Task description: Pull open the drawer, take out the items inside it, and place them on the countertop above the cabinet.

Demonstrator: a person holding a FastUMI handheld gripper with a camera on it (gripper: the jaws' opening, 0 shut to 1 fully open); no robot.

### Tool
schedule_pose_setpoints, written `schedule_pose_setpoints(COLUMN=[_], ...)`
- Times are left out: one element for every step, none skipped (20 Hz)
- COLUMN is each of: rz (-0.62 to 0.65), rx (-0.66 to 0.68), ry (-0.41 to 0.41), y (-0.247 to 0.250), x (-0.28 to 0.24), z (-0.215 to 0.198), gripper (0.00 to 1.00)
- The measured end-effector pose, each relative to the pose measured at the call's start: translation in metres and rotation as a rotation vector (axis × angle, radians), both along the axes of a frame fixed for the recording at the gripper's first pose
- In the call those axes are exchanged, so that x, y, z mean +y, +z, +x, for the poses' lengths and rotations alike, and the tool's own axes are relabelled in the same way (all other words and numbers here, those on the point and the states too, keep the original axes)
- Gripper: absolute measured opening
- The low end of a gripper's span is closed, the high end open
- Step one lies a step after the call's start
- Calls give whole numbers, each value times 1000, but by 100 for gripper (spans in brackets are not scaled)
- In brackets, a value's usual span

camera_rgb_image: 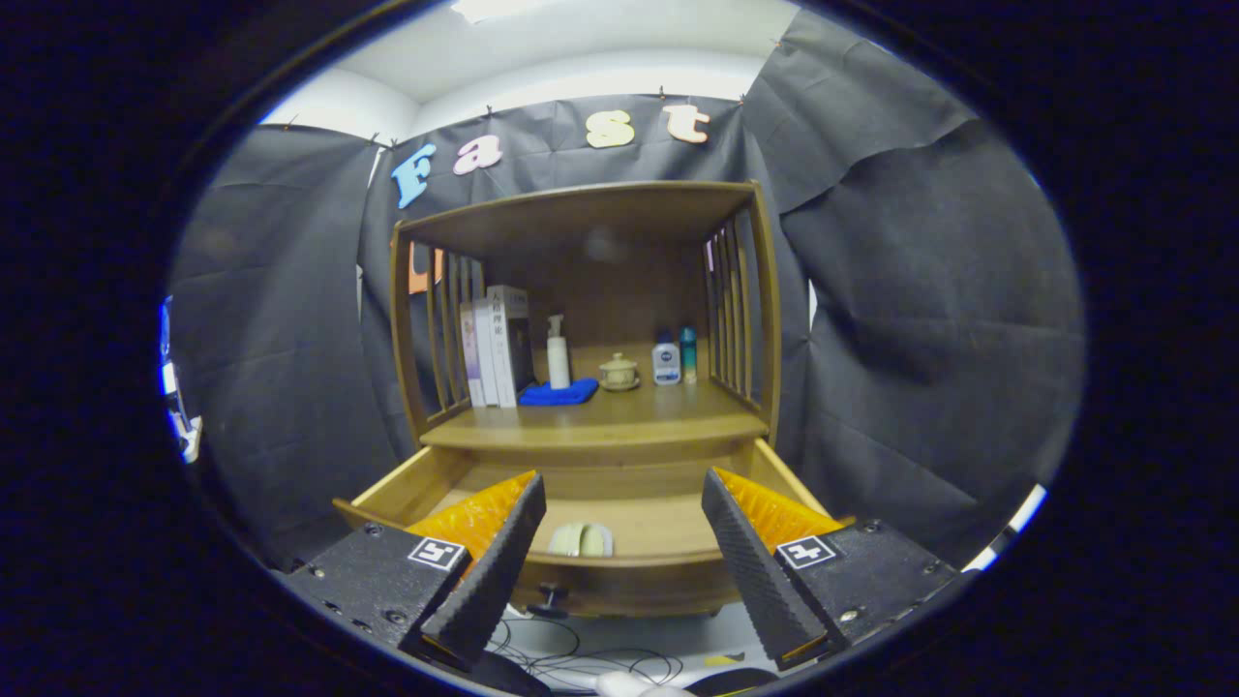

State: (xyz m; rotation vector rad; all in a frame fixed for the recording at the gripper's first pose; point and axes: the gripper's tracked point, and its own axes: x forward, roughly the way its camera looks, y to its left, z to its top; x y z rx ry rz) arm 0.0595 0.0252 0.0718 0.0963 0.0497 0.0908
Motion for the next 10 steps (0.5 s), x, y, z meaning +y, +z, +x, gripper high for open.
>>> schedule_pose_setpoints(rz=[-7,-13,-25,-32,-39,-53,-52,-61,-87,-111], rx=[-11,-18,-11,1,21,56,96,134,189,235], ry=[7,8,14,25,25,48,62,85,100,120], y=[18,33,44,55,60,62,62,60,54,47], x=[3,7,12,19,24,34,44,55,63,70], z=[9,20,31,42,54,65,76,89,100,111], gripper=[100,100,100,100,100,100,100,100,100,100])
